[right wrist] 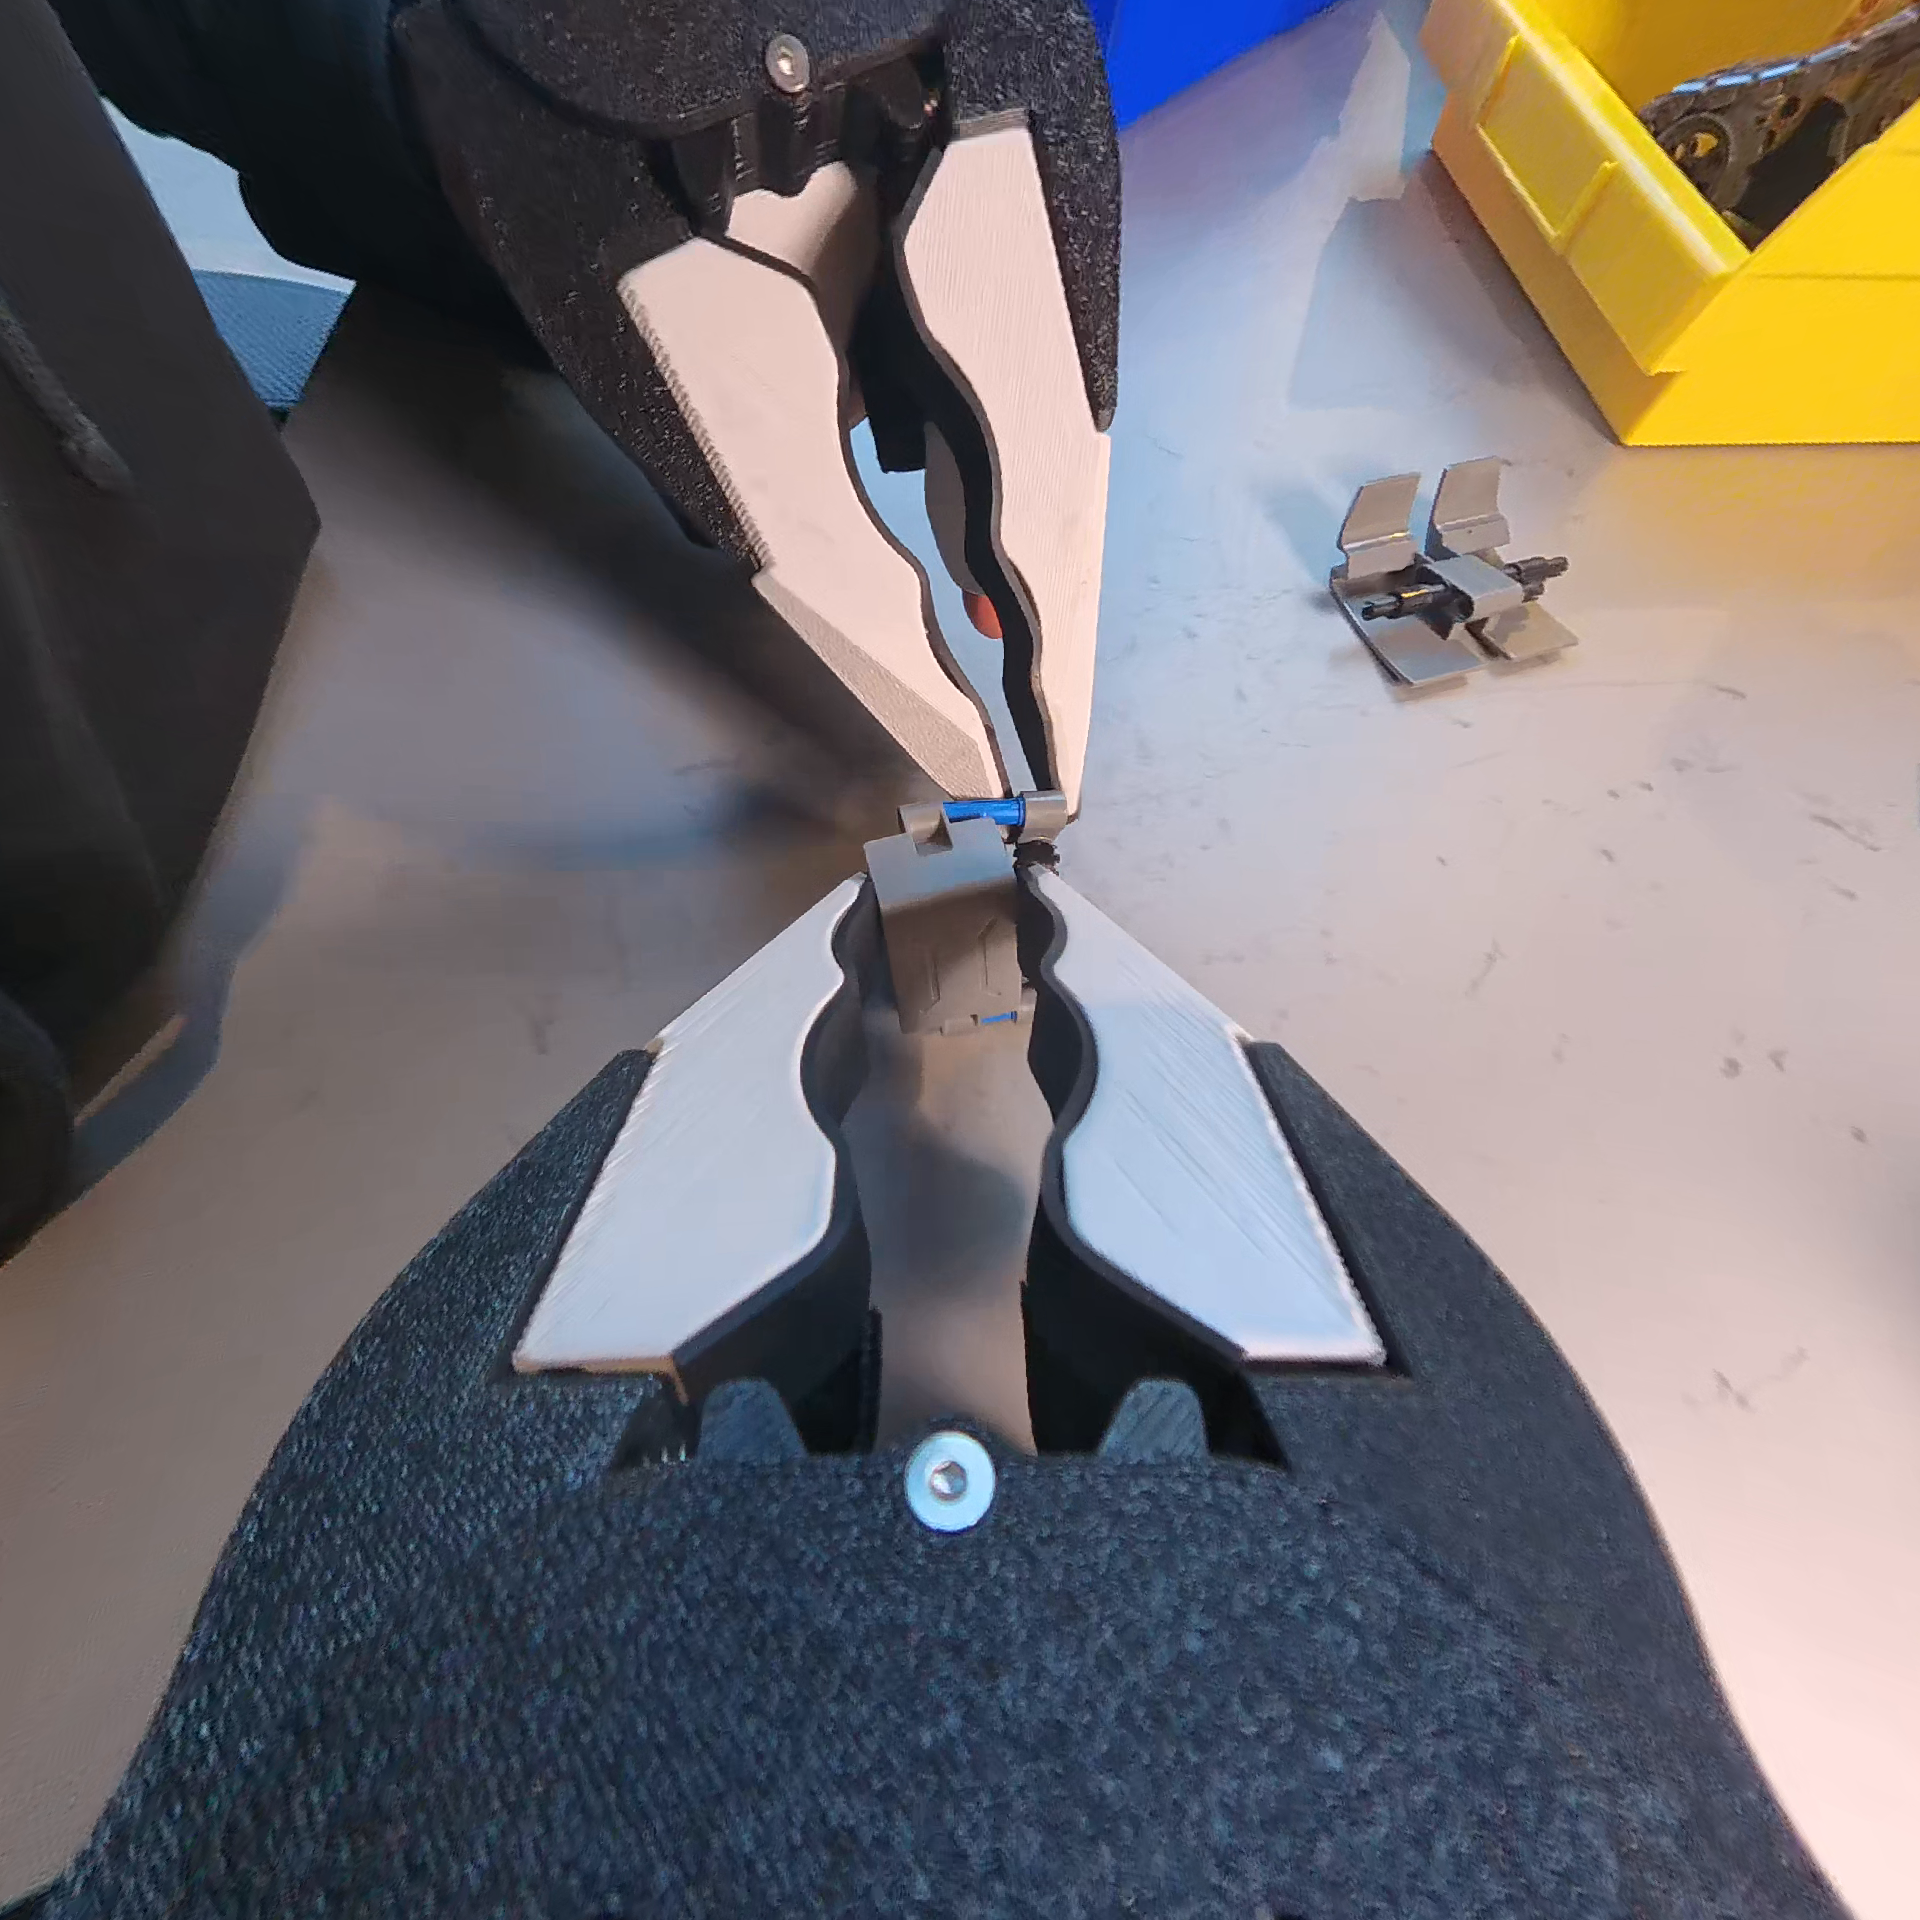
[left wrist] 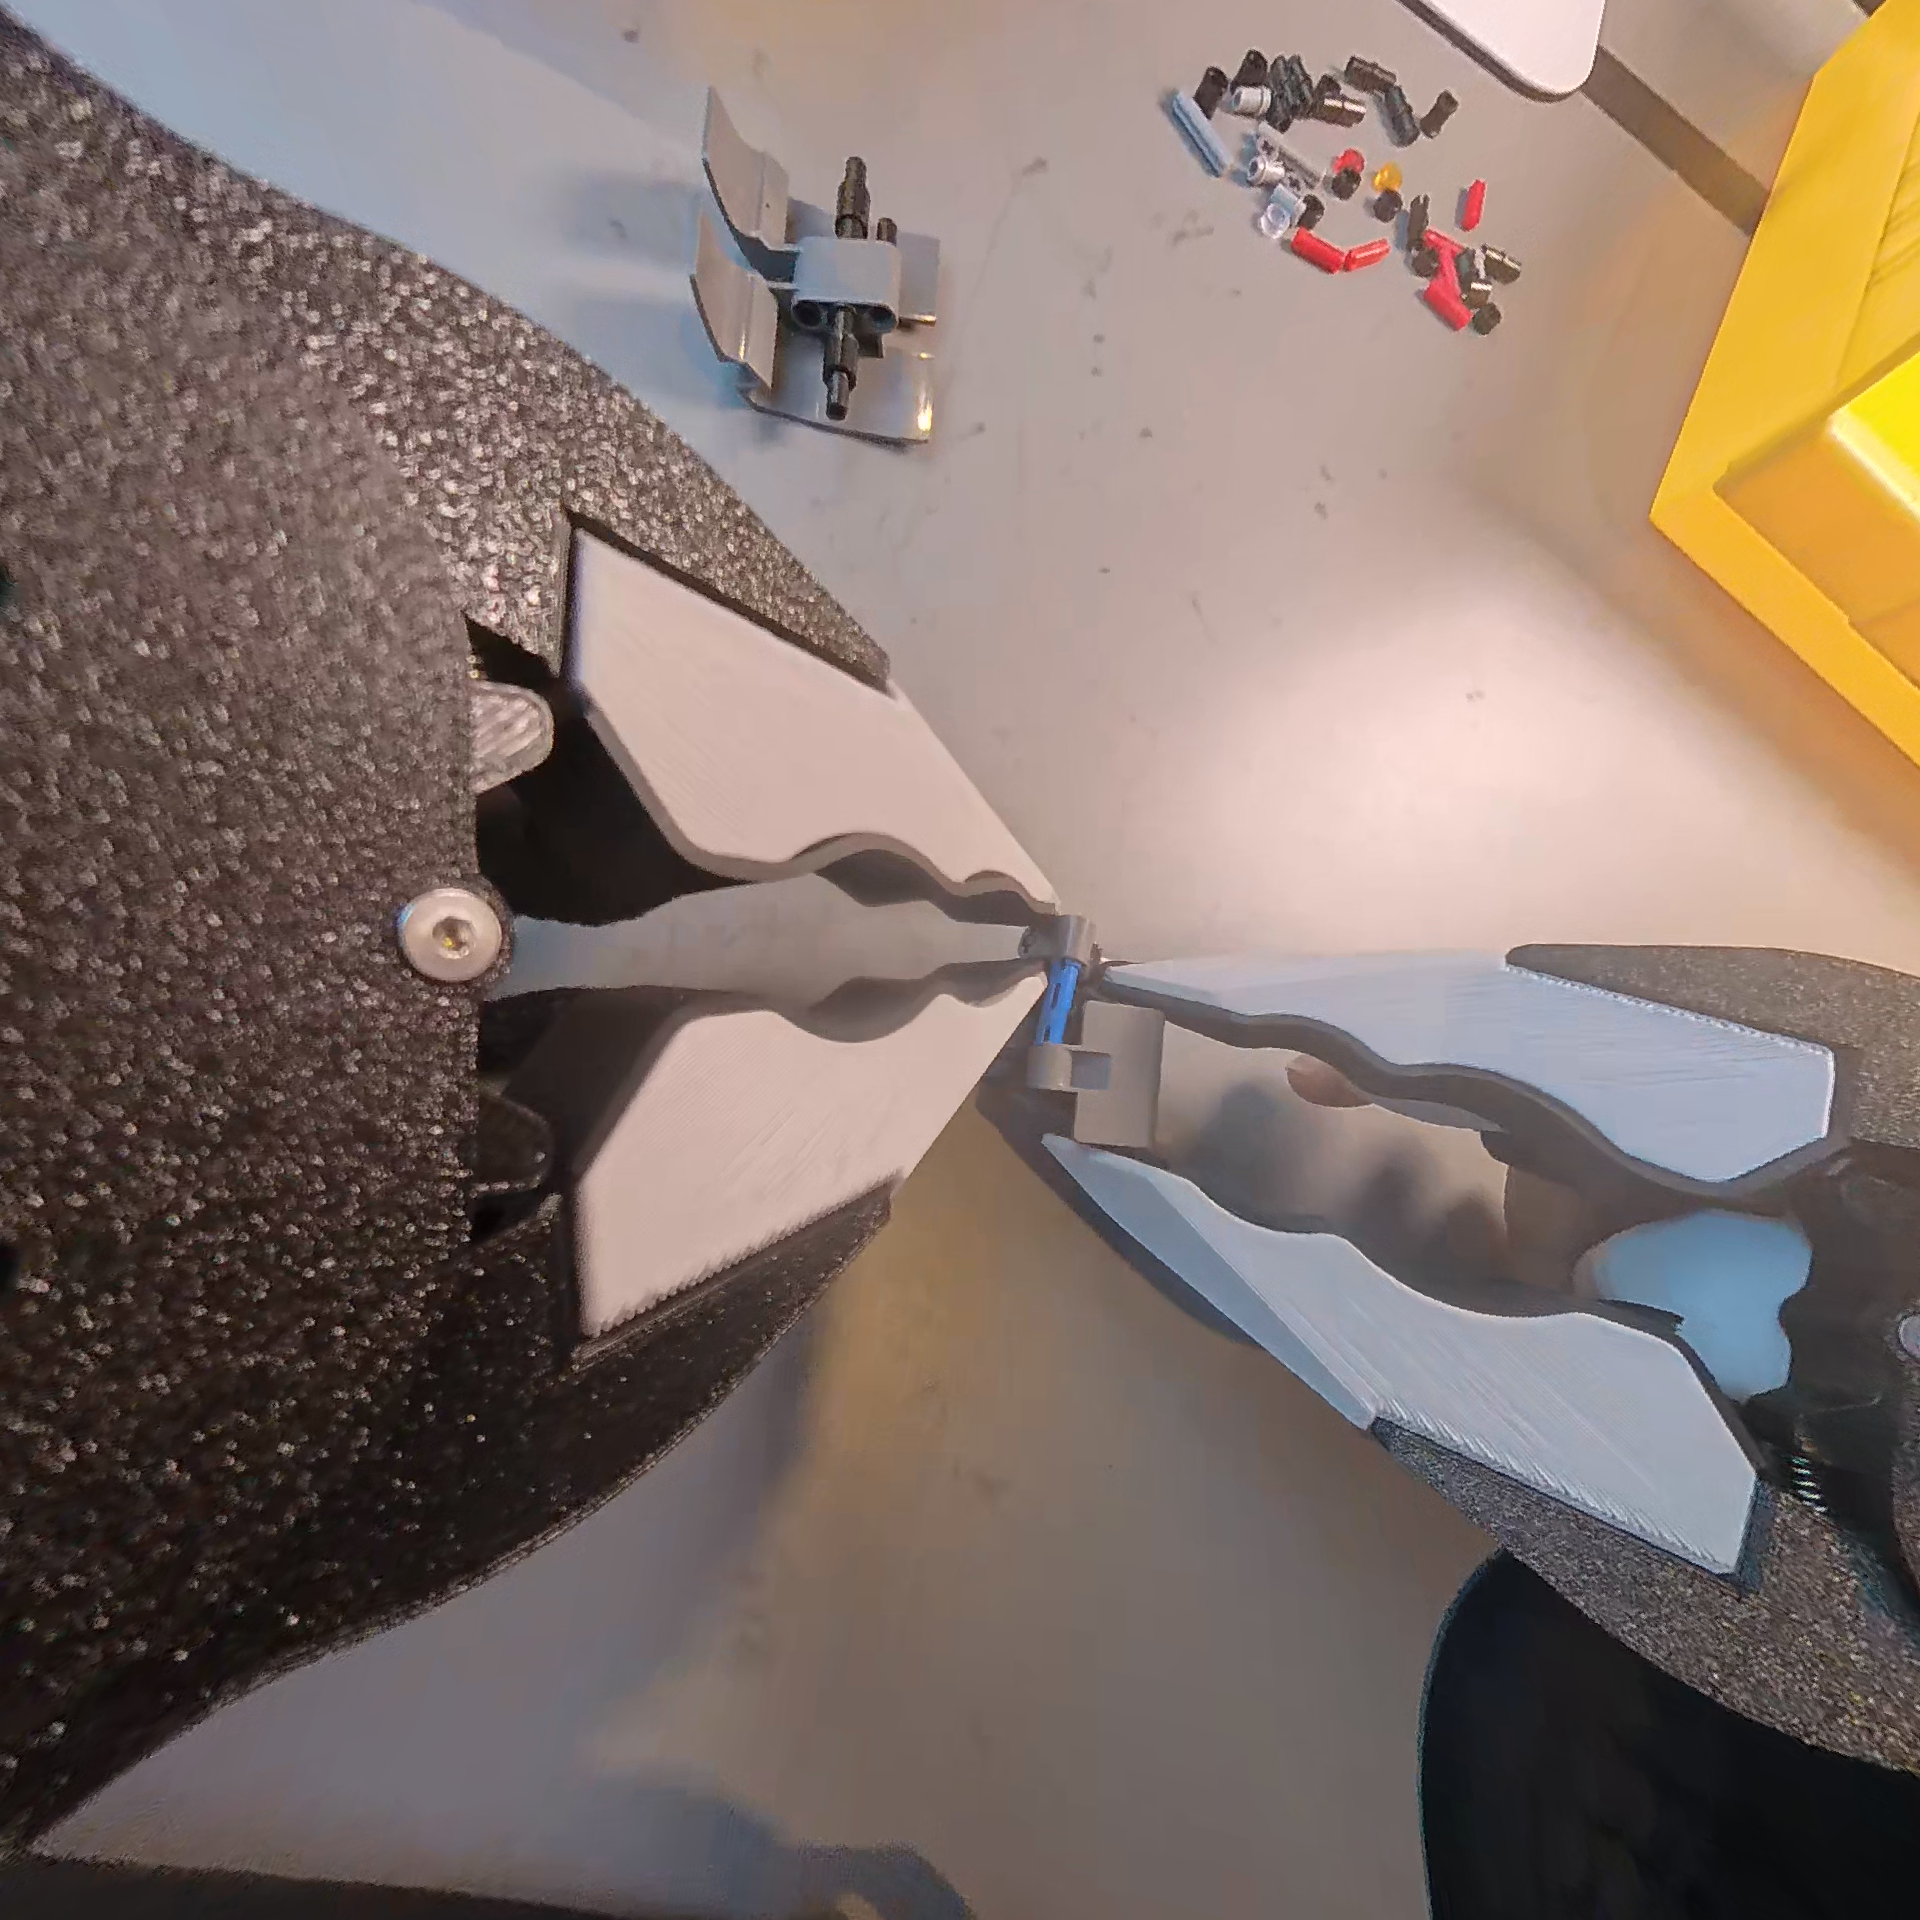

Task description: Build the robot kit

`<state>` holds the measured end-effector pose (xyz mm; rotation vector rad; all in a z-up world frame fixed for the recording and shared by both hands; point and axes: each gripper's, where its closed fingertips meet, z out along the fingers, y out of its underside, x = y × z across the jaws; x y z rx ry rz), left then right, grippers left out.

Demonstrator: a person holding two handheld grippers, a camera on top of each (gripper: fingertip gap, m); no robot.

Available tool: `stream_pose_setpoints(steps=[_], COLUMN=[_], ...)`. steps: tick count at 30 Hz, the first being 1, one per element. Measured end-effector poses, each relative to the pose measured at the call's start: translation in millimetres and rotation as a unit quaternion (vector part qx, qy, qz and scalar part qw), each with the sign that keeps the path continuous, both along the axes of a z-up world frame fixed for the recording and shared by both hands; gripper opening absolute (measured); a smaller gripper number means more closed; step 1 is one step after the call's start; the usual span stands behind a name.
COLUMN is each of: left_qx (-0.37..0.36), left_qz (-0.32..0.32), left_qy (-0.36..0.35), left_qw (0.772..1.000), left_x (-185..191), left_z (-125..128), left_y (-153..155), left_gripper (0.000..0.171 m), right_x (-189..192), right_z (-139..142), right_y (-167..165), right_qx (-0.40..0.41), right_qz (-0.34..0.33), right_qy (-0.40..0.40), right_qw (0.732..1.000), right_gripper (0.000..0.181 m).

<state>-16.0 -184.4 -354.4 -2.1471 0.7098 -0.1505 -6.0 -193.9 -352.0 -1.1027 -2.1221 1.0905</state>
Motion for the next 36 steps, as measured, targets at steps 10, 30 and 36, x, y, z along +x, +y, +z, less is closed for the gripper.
stream_pose_setpoints(steps=[10, 30, 36], left_qx=[-0.011, -0.039, -0.047], left_qz=[-0.168, -0.083, -0.027], left_qy=[-0.047, -0.059, -0.065], left_qw=[0.985, 0.994, 0.996], left_x=[1.5, 7.6, 6.6], left_z=[-1.7, -5.7, -6.3], left_y=[-7.6, 0.3, 1.9], left_gripper=[0.012, 0.003, 0.003], right_x=[4.4, 5.8, 3.7], right_z=[0.1, 1.4, 1.4], right_y=[-7.0, -0.8, -0.8], right_qx=[-0.007, 0.002, 0.026], right_qz=[0.035, 0.032, 0.029], right_qy=[-0.003, 0.007, 0.018], right_qw=[0.999, 0.999, 0.999], right_gripper=[0.025, 0.024, 0.024])
